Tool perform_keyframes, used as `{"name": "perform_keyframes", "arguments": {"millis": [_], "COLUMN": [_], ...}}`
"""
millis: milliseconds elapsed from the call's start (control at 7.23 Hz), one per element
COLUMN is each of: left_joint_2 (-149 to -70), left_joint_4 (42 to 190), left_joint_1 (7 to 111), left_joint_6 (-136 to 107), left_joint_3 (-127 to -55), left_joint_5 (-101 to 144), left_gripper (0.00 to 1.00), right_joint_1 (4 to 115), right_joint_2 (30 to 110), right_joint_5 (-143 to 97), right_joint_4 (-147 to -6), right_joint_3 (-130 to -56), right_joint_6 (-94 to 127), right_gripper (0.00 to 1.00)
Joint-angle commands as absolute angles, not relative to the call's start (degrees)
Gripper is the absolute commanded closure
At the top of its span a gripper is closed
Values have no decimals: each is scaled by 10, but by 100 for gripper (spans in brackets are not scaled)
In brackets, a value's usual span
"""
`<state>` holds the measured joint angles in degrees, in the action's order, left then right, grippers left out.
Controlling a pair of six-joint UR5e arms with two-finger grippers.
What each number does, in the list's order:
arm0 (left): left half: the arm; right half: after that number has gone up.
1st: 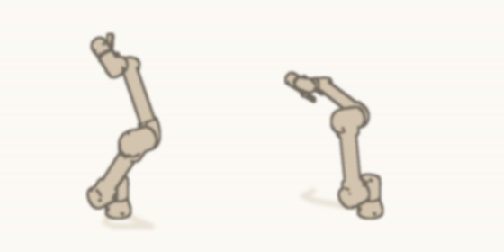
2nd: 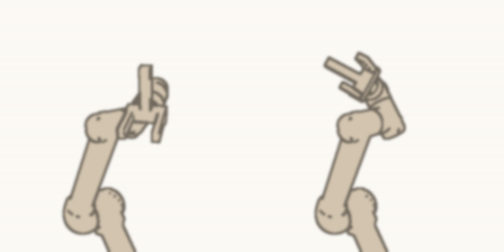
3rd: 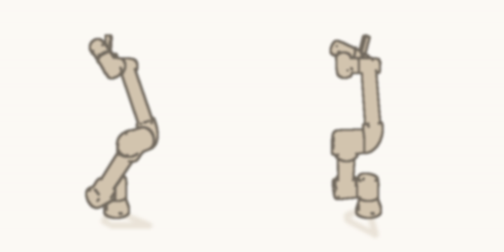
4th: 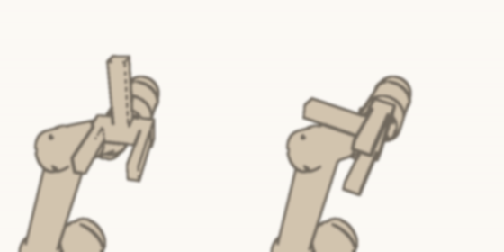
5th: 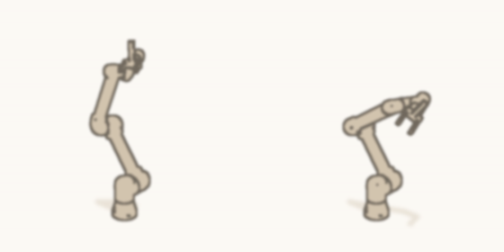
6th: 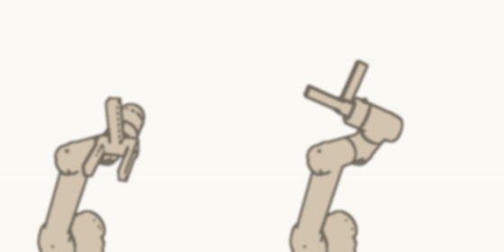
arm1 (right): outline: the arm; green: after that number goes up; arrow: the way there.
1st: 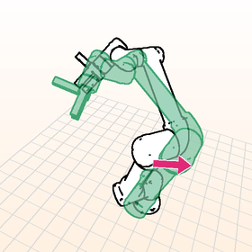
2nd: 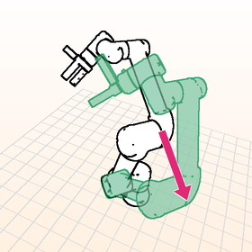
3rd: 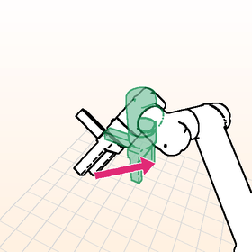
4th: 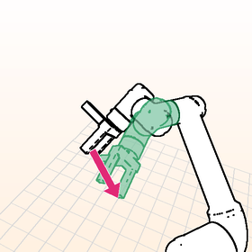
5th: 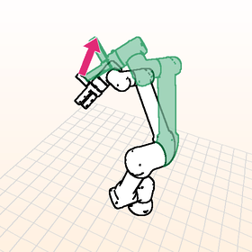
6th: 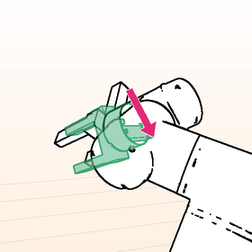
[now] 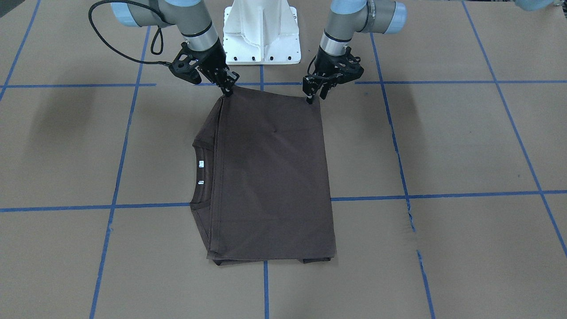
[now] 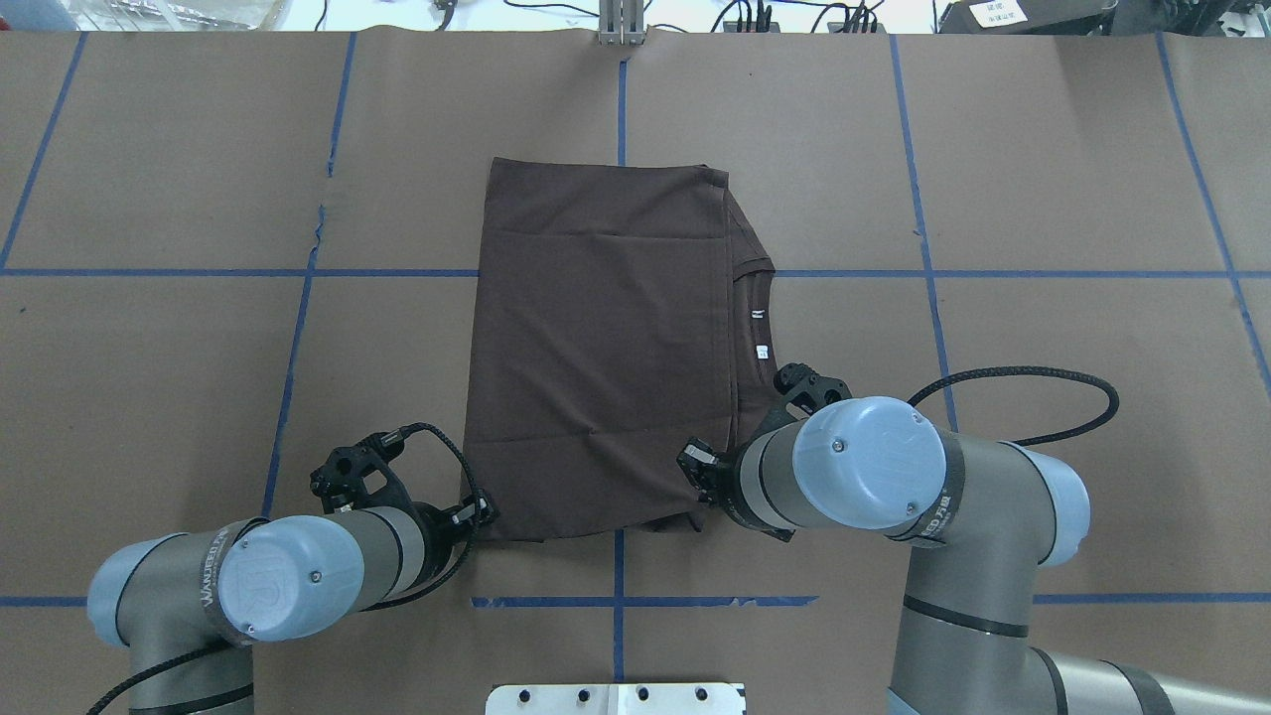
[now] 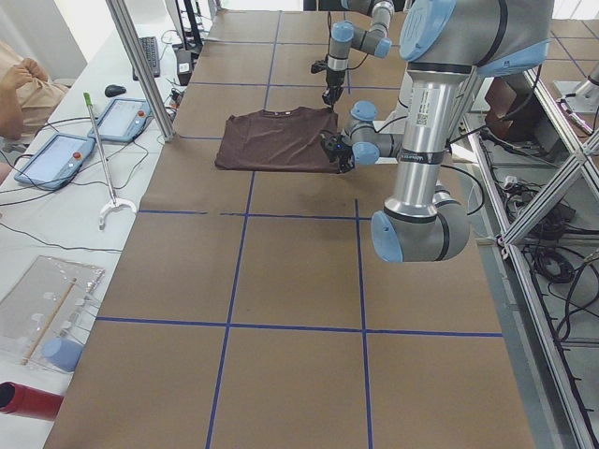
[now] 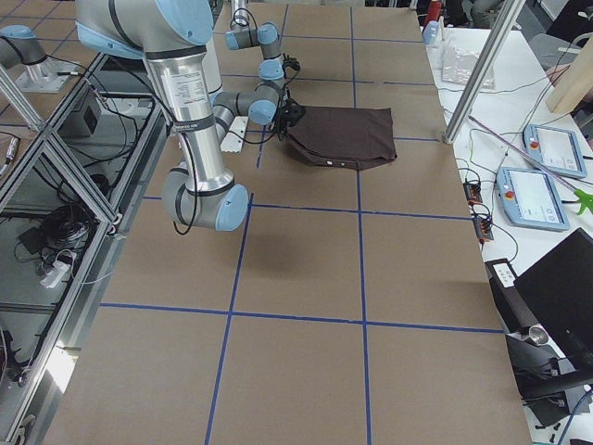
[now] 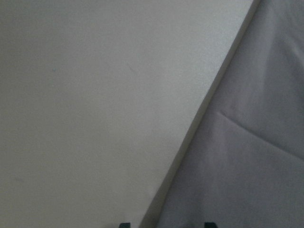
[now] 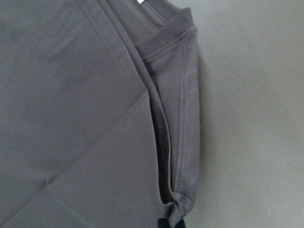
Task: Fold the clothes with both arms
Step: 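Grasp the near edge of the shirt with both grippers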
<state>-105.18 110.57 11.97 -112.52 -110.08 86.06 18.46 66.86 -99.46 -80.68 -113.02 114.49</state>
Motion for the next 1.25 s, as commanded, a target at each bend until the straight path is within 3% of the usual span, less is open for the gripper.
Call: {"name": "perform_keyframes", "arguments": {"millis": [0, 138, 415, 830, 1107], "left_joint_2": [-1054, -1057, -1071, -1072, -1105], "left_joint_4": [1106, 1105, 1104, 1039, 1040], "left_joint_1": [120, 120, 121, 124, 226], "left_joint_6": [-1129, -1130, -1133, -1135, -1122], "left_joint_3": [-1100, -1100, -1119, -1258, -1248], "left_joint_5": [862, 862, 864, 884, 910], "left_gripper": [60, 100, 100, 100, 100], "right_joint_1": [184, 184, 185, 185, 225], "right_joint_2": [669, 669, 669, 704, 696], "right_joint_5": [-995, -996, -1021, -1059, -1054], "right_joint_4": [-807, -807, -807, -850, -893], "right_joint_3": [-1130, -1130, -1130, -1220, -1232], "right_joint_6": [1143, 1143, 1143, 1144, 1137], "right_gripper": [100, 100, 100, 100, 100]}}
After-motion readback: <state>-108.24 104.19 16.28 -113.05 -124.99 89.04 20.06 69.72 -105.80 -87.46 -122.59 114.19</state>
